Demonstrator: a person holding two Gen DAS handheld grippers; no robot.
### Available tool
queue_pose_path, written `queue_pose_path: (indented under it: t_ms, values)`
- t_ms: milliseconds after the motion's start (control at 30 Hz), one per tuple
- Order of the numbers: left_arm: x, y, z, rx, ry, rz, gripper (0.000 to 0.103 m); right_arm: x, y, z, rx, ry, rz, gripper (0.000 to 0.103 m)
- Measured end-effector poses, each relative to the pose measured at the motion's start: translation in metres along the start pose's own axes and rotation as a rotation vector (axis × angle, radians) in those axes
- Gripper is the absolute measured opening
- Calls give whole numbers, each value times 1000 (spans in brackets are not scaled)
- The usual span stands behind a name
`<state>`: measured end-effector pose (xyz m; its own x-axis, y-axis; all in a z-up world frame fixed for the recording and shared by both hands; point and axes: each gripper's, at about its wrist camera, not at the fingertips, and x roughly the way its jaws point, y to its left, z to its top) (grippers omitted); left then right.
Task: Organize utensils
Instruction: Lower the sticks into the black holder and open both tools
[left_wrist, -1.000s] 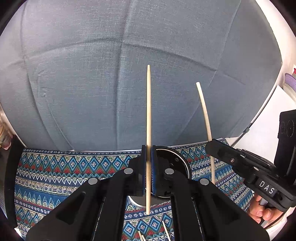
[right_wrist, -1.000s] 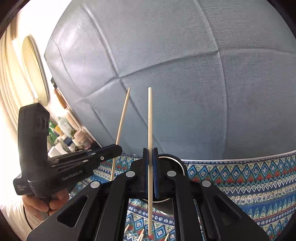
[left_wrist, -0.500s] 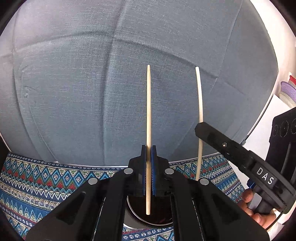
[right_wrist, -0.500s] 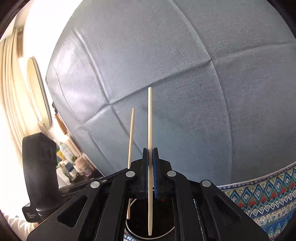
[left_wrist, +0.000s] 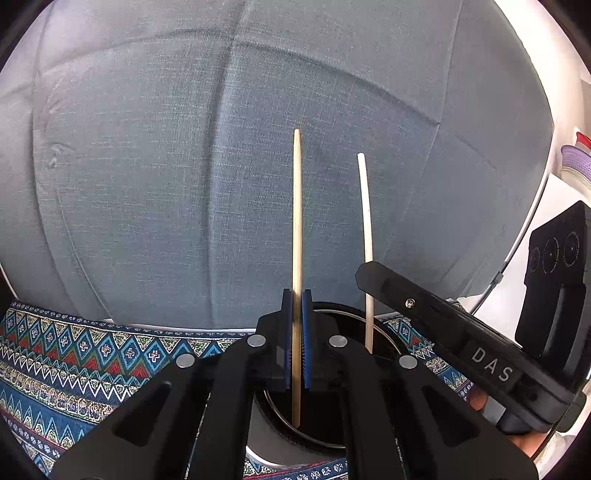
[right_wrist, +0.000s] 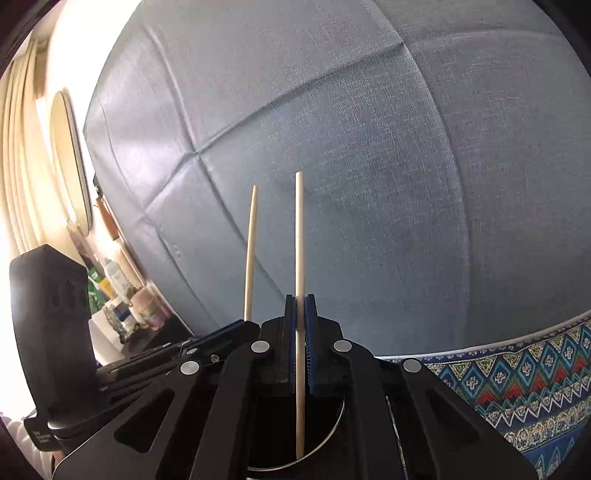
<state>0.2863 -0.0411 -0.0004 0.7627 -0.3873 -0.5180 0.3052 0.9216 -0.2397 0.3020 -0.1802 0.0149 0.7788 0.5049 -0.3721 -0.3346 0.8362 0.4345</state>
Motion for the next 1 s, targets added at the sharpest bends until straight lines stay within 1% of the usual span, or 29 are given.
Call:
queue_pose_path:
  t_ms: [33, 100, 167, 267, 433, 500, 567, 667, 733, 767, 800, 833, 867, 900, 967, 1000]
  values:
    - [-7, 2, -4, 3, -3, 1, 5, 1, 0, -3, -4, 7, -6, 5]
    - [-8, 2, -10, 12, 4, -8, 5, -1, -4, -9, -4, 19, -13, 5]
    - [-9, 3, -10, 21, -1, -10, 5, -2, -5, -12, 3, 27, -15, 5]
    - [-10, 9, -12, 17, 15, -19, 5, -7, -8, -16, -5, 40, -16, 7]
    - [-20, 9, -18, 37, 17, -5, 5, -20, -6, -18, -30, 44, -30, 8]
    - [-24, 10, -17, 44, 21, -3, 12, -24, -4, -17, -32, 43, -36, 8]
    - [-31, 11, -16, 46, 14, 1, 27, -28, -3, -15, -31, 40, -41, 9]
    - [-40, 18, -12, 29, 10, 0, 37, -35, -1, -12, -34, 38, -63, 9]
    - [-46, 21, -9, 28, 13, -6, 40, -41, -1, -10, -33, 36, -71, 9]
    - [-49, 22, -9, 32, 13, -3, 44, -44, 0, -10, -32, 39, -78, 10]
    - [-51, 25, -8, 34, 13, 0, 47, -45, 0, -9, -30, 43, -90, 19]
    - [-54, 27, -8, 32, 14, -5, 51, -48, 1, -8, -27, 42, -104, 35]
    - [-61, 26, -6, 28, 14, -7, 56, -52, 2, -8, -26, 36, -114, 42]
    - [-64, 27, -5, 22, 17, -5, 59, -55, 3, -8, -27, 31, -124, 46]
    - [-72, 31, -5, 14, 23, -3, 67, -61, 4, -7, -30, 36, -133, 47]
    - [-76, 33, -6, 12, 25, 1, 70, -64, 5, -7, -29, 40, -137, 52]
